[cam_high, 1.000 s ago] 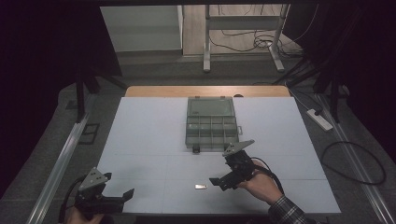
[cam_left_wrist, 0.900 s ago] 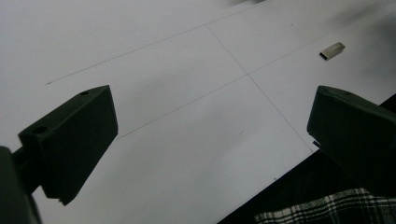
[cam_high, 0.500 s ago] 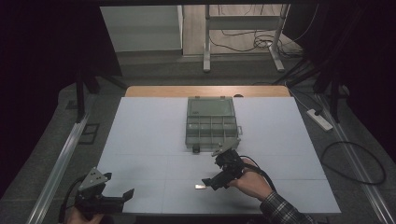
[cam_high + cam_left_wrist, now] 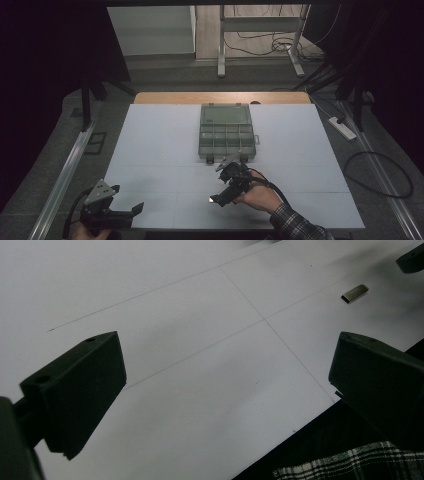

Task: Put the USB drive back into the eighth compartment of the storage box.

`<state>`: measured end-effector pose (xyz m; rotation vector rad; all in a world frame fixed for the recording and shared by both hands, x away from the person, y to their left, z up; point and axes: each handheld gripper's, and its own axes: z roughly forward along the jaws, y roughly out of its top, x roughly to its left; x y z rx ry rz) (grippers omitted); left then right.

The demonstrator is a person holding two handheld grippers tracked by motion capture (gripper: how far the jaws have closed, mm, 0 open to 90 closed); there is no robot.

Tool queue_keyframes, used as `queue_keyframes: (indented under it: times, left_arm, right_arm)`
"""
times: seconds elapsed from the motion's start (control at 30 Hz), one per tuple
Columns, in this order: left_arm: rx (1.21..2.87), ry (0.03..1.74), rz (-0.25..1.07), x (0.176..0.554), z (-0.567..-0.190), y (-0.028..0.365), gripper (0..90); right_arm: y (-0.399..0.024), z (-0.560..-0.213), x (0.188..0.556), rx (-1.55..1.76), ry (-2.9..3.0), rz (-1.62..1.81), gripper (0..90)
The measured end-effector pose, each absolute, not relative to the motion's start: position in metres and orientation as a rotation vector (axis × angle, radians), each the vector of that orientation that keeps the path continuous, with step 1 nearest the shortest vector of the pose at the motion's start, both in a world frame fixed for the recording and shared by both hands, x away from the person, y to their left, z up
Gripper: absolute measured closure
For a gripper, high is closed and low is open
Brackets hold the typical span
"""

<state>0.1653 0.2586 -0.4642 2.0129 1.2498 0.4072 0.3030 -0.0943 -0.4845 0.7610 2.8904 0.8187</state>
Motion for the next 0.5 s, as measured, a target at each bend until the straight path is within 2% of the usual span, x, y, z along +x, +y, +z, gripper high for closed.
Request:
queue_keyframes:
  times: [0.5]
  left_arm:
    - [2.019, 1.246, 0.407, 0.165, -0.464, 0.258, 2.1]
  right_arm:
    - [-0.074, -0.505, 0.301, 0.692, 2.983, 0.672, 0.0]
